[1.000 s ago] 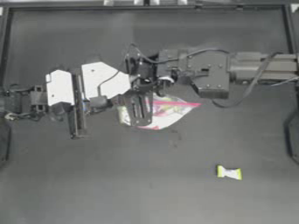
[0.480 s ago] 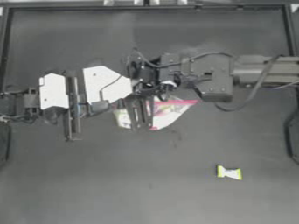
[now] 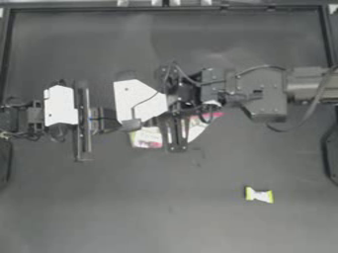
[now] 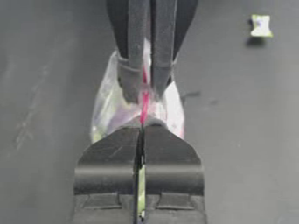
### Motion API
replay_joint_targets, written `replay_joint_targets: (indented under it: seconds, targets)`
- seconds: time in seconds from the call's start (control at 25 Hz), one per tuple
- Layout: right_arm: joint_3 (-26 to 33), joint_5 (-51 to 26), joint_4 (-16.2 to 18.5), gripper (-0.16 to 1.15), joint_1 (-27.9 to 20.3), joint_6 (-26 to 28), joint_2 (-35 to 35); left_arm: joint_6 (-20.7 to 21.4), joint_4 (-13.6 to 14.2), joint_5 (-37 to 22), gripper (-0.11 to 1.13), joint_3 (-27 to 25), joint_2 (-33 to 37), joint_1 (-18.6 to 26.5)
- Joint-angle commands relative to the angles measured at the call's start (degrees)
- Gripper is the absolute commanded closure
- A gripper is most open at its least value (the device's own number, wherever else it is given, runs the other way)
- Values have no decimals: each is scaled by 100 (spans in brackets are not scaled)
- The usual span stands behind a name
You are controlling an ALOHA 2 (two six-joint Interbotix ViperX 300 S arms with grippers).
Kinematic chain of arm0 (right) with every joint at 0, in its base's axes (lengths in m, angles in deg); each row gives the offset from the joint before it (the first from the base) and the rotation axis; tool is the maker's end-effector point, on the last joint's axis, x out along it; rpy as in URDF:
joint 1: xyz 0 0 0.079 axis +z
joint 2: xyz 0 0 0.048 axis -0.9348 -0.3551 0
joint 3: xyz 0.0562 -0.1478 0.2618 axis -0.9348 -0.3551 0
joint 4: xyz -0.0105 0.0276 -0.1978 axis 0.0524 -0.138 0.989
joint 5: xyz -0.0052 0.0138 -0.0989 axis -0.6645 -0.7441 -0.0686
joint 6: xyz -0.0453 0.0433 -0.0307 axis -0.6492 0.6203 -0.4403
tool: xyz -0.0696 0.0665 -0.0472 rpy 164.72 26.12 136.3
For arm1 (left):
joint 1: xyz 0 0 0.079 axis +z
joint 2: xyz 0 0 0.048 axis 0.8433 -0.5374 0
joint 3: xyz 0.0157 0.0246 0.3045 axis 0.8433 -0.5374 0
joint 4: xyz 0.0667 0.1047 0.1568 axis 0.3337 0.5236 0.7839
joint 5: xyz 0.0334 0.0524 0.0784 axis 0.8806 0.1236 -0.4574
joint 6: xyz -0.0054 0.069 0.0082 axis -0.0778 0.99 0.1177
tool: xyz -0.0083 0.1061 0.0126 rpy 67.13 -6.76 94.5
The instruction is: Put candy in bag
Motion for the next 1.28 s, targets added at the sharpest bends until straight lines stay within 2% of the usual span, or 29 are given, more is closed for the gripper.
replay_joint_targets:
  seconds: [0.04, 1.28]
  targets:
    - [-202, -62, 9, 93, -44, 97, 316, -9, -18, -9, 98, 26, 220, 26]
    - [-1705, -26, 88, 93, -501, 677, 1081, 0, -18, -18, 98, 18, 97, 70]
